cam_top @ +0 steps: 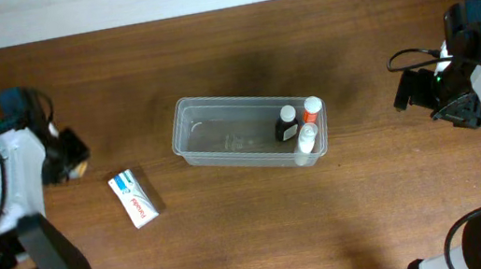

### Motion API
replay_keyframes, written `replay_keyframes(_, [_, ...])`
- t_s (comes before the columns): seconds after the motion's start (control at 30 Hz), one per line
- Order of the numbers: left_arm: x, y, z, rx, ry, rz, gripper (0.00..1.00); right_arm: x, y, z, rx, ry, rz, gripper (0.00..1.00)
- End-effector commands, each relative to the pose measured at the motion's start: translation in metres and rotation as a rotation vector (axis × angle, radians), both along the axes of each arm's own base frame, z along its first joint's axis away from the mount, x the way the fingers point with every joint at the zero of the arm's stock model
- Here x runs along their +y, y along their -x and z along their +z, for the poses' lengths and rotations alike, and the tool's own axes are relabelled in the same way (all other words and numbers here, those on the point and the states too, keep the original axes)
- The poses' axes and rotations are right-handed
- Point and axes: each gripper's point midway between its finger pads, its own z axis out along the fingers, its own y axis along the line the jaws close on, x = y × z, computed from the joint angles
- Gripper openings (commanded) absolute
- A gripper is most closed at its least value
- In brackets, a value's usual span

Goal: Pack container
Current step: 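Grasp the small gold-lidded jar with the left gripper, then place the gold-lidded jar in the container's middle and release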

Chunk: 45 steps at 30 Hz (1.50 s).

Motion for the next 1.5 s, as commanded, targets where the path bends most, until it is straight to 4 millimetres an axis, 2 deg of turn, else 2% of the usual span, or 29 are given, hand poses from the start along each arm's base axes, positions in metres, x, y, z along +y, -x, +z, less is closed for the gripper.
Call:
replay_keyframes(0.0, [-0.091, -0.035, 0.104, -0.296, 0.048, -0.261, 0.24, -0.001, 0.001, -0.001, 0.003, -0.002, -0.004, 0.98])
replay_keyframes(0.03, [-0.103, -0.035, 0.109, -0.308, 0.048, -0.292, 0.24, -0.001, 0.001, -0.001, 0.003, -0.002, -0.004, 0.98])
replay_keyframes(0.13, [-0.177, -0.028, 0.118, -0.326, 0.075, -0.473, 0.25, -0.001, 0.001, -0.001, 0.003, -0.002, -0.004, 0.98])
replay_keyframes(0.2, [-0.219, -0.021, 0.113, -0.311, 0.093, -0.576, 0.26, -0.001, 0.001, -0.001, 0.003, -0.003, -0.004, 0.99])
replay_keyframes(0.27, [-0.274, -0.008, 0.098, -0.277, 0.094, -0.712, 0.3, -0.001, 0.001, -0.001, 0.003, -0.003, -0.004, 0.98])
replay_keyframes(0.33, [-0.303, 0.0, 0.081, -0.239, 0.097, -0.782, 0.3, 0.0, 0.001, -0.001, 0.004, -0.003, -0.004, 0.98])
replay_keyframes(0.37, [-0.311, 0.002, 0.074, -0.225, 0.099, -0.8, 0.31, 0.0, 0.001, -0.001, 0.004, -0.003, -0.004, 0.98])
replay_keyframes(0.43, [-0.337, 0.005, 0.046, -0.178, 0.102, -0.857, 0.3, 0.0, 0.002, -0.001, 0.005, -0.003, -0.004, 0.98])
replay_keyframes(0.57, [-0.362, 0.004, 0.008, -0.133, 0.101, -0.902, 0.3, 0.0, 0.002, -0.001, 0.007, -0.004, -0.004, 0.98])
replay_keyframes(0.67, [-0.371, 0.004, -0.016, -0.096, 0.098, -0.918, 0.3, 0.0, 0.002, -0.001, 0.007, -0.004, -0.004, 0.98])
replay_keyframes(0.77, [-0.372, 0.003, -0.025, -0.085, 0.096, -0.919, 0.31, 0.0, 0.002, -0.001, 0.008, -0.004, -0.004, 0.98])
replay_keyframes(0.93, [-0.374, 0.0, -0.025, -0.1, 0.099, -0.919, 0.41, 0.0, 0.002, -0.001, 0.007, -0.004, -0.004, 0.98])
replay_keyframes(1.0, [-0.375, 0.0, -0.025, -0.1, 0.099, -0.919, 0.51, 0.0, 0.002, -0.001, 0.007, -0.004, -0.004, 0.98])
replay_keyframes(1.1, [-0.377, 0.002, -0.024, -0.097, 0.119, -0.925, 0.55, 0.0, 0.002, -0.001, 0.007, -0.004, -0.004, 0.98])
replay_keyframes(1.13, [-0.377, 0.002, -0.024, -0.096, 0.12, -0.925, 0.61, 0.0, 0.002, -0.001, 0.007, -0.004, -0.004, 0.98])
replay_keyframes(1.2, [-0.378, 0.001, -0.02, -0.105, 0.121, -0.925, 0.64, 0.0, 0.002, -0.001, 0.007, -0.003, -0.004, 0.98])
replay_keyframes(1.3, [-0.371, -0.014, 0.006, -0.156, 0.091, -0.9, 0.68, 0.0, 0.002, -0.001, 0.007, -0.003, -0.004, 0.98])
replay_keyframes(1.37, [-0.358, -0.035, 0.047, -0.25, 0.042, -0.885, 0.68, 0.0, 0.002, -0.001, 0.007, -0.003, -0.004, 0.98])
replay_keyframes(1.4, [-0.352, -0.043, 0.06, -0.285, 0.023, -0.883, 0.68, 0.0, 0.002, -0.001, 0.007, -0.003, -0.004, 0.98])
replay_keyframes(1.43, [-0.336, -0.063, 0.091, -0.369, -0.025, -0.848, 0.71, 0.0, 0.002, -0.001, 0.007, -0.003, -0.004, 0.98])
replay_keyframes(1.47, [-0.326, -0.074, 0.106, -0.409, -0.053, -0.816, 0.72, 0.0, 0.002, -0.001, 0.007, -0.003, -0.004, 0.98])
